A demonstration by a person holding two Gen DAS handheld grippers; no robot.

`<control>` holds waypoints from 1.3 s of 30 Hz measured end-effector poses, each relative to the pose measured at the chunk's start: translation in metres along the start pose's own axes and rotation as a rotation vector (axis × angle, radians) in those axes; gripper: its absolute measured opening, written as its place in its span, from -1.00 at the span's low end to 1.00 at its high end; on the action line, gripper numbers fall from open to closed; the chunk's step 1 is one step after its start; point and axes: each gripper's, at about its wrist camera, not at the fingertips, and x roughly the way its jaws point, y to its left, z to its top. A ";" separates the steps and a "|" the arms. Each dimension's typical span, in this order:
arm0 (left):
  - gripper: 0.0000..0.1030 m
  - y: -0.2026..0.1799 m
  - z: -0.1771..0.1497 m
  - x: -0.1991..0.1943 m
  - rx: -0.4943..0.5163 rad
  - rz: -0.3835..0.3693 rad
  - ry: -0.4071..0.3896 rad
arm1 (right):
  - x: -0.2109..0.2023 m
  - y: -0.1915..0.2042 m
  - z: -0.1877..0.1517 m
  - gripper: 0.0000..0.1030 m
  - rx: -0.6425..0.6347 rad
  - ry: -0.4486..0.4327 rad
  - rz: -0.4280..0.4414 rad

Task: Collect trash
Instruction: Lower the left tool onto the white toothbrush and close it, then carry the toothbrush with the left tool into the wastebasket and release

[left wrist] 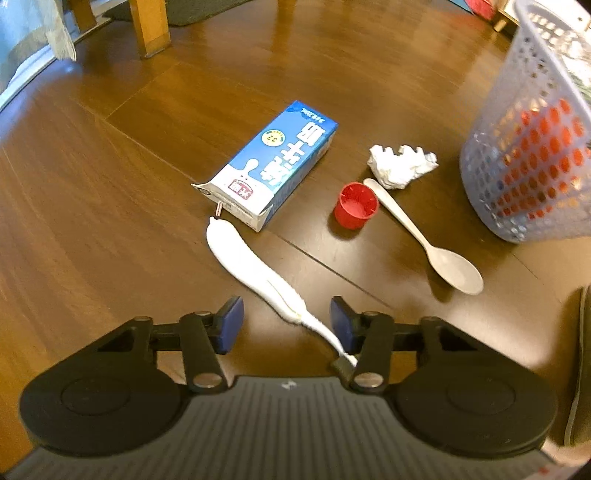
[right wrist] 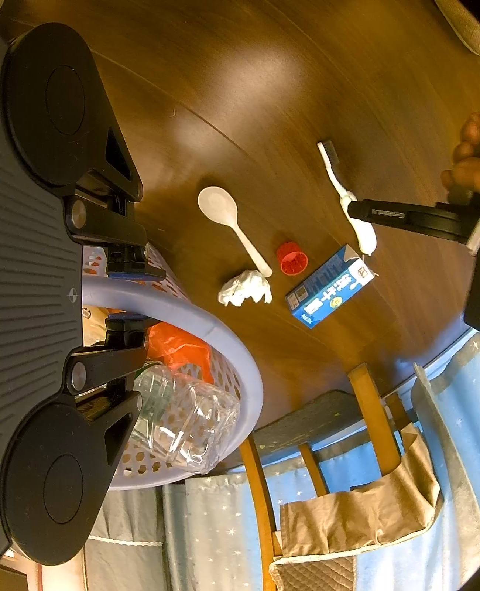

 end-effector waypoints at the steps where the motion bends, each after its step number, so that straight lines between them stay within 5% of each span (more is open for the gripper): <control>1: -0.28 0.000 0.001 0.004 -0.005 -0.002 -0.001 | 0.000 0.000 0.000 -0.75 0.002 -0.001 0.000; 11: -0.40 0.003 0.004 0.034 -0.017 0.021 0.008 | 0.001 -0.002 0.001 -0.75 0.007 -0.005 -0.001; 18: -0.62 0.003 -0.002 0.032 0.078 0.047 0.015 | 0.001 -0.001 0.001 -0.75 0.007 -0.004 -0.001; 24: -0.65 0.003 -0.005 0.031 0.155 0.100 0.016 | 0.001 -0.001 0.001 -0.75 0.005 -0.004 0.000; 39: -0.69 0.008 -0.008 0.037 0.165 0.123 0.047 | 0.000 0.000 0.003 -0.75 0.002 -0.005 0.001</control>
